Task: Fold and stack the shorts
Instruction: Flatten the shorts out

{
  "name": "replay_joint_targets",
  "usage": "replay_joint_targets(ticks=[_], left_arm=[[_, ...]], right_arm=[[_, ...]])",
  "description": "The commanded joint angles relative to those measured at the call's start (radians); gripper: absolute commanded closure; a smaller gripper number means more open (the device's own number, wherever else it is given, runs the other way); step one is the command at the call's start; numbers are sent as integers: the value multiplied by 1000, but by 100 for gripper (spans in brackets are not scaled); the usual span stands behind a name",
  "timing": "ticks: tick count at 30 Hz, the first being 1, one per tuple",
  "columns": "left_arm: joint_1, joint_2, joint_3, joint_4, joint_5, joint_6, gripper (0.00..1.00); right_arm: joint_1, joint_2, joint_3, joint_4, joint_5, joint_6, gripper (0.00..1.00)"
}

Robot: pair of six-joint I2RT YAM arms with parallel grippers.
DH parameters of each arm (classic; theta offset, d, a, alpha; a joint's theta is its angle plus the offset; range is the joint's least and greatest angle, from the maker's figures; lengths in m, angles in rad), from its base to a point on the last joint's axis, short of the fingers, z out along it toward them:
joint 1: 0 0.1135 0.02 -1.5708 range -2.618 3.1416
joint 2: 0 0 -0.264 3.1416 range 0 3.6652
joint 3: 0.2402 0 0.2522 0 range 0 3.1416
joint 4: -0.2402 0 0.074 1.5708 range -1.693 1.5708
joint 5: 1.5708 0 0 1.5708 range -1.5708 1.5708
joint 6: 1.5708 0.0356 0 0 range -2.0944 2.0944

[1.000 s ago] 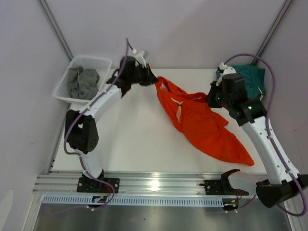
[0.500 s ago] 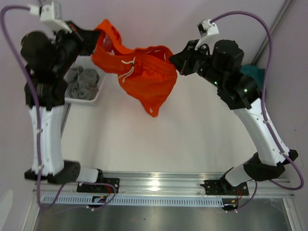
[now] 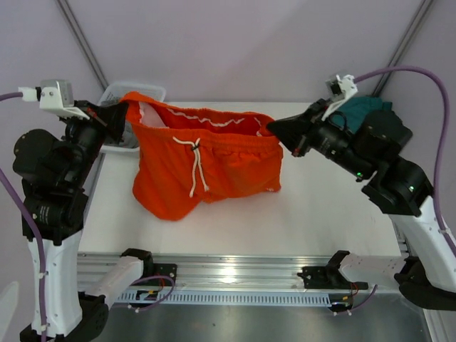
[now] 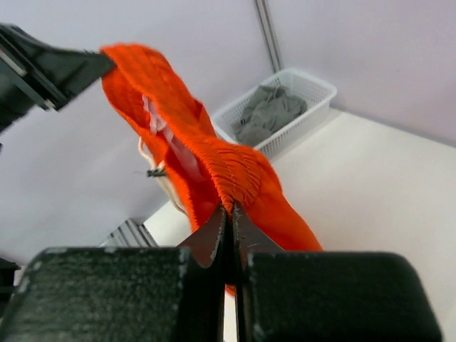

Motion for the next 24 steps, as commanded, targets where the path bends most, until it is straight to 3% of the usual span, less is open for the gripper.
replay_joint_targets(ticks=[1,6,8,13,15,17,18,20,22,24], left_arm=[[-2,-61,-2,71,4,4,100],[-2,31,-8,106,45,-12,100],[-2,80,-12,142,53,-19,100],[-4,272,34,223,78,-71,99],[-4,411,176,218,88,-75,100],[-4,524,271,177,95,-70,100],[-4,581,454,156,99,-67,100],[-2,750,649,103,104,-67,100],[9,883,898,96,121,-87,100],[28,930,1001,163,157,-146,100]], right_arm=[[10,-92,14,62,59,-19,100],[-1,-5,38,28,224,-71,100],[-94,38,41,45,222,-75,100],[-433,190,12,197,-184,81,100],[-531,251,75,264,-255,137,100],[-574,388,185,266,-344,164,100],[-590,437,321,258,-365,181,100],[-622,575,443,290,-427,210,100],[-643,679,701,287,-453,256,100],[-679,871,1044,286,-477,323,100]])
